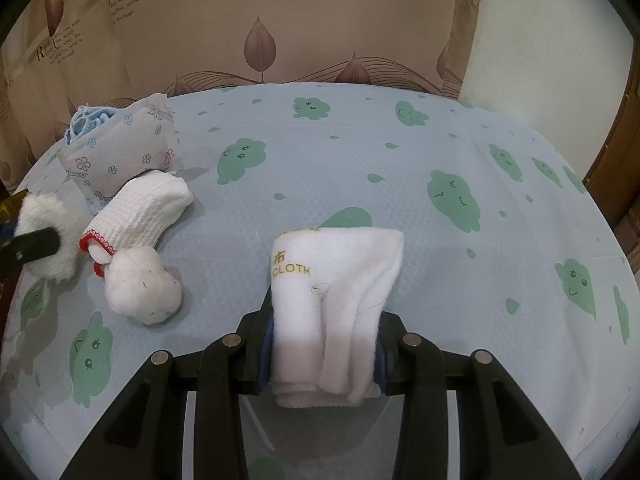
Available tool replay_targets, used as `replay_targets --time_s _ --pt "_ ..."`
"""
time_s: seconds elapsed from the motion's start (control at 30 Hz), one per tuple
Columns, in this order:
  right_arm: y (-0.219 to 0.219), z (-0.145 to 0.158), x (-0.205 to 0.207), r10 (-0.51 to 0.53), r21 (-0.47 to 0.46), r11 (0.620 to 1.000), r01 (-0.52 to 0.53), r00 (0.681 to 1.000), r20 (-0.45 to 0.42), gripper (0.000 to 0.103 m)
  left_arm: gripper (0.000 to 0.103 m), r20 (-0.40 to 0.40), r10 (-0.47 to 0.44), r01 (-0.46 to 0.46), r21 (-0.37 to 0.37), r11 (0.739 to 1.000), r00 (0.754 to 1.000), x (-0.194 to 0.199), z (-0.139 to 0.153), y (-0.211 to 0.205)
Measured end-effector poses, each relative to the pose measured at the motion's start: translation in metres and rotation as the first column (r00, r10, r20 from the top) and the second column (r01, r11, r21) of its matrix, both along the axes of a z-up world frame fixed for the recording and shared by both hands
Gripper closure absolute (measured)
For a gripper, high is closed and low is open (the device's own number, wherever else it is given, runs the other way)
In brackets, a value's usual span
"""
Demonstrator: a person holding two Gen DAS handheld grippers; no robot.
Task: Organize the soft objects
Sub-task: 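Grasp the fluffy white sock with the left gripper, then carry the fluffy white sock into the tin box and open the left gripper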
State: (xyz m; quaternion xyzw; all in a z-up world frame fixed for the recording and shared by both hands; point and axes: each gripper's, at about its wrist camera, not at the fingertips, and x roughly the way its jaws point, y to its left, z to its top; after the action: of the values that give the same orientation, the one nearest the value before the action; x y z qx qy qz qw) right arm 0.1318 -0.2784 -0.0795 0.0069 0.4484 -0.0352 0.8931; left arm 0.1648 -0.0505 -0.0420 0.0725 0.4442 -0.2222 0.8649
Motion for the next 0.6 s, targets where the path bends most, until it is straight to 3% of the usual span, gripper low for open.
replay_targets --time_s 0.4,0.6 --pt "0.000 0.000 0.000 0.000 0.004 1.000 0.000 1.000 0.000 0.066 0.072 0.115 0.109 -0.122 0.120 0.985 0.987 -0.041 0.026 0.030" --pt "0.000 0.000 0.000 0.000 0.001 1.000 0.000 1.000 0.000 0.066 0.072 0.150 0.135 -0.155 0.134 0.979 0.979 -0.057 0.037 0.044"
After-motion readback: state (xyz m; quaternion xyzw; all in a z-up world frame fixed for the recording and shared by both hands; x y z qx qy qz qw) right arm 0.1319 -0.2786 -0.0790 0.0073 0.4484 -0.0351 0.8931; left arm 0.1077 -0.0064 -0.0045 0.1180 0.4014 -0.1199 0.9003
